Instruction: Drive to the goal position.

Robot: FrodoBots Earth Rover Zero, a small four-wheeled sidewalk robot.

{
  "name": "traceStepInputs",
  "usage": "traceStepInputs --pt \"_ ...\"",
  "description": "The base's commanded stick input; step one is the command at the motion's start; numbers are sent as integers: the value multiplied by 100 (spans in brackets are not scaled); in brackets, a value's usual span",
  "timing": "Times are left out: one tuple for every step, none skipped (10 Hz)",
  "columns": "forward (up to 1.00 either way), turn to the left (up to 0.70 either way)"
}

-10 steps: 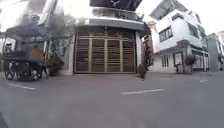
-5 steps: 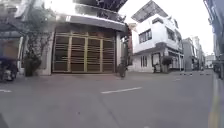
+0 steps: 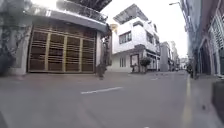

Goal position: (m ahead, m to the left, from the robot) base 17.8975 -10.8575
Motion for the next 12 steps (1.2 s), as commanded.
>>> traceStepInputs --pt "100 -40" --pt "100 -40" --pt "100 -40" --pt "100 -40" --pt "100 -40" --pt "100 -40" --pt "100 -40" --pt "100 -40" --pt "100 -40" --pt "100 -40" --pt "100 -40" --pt "100 -40"
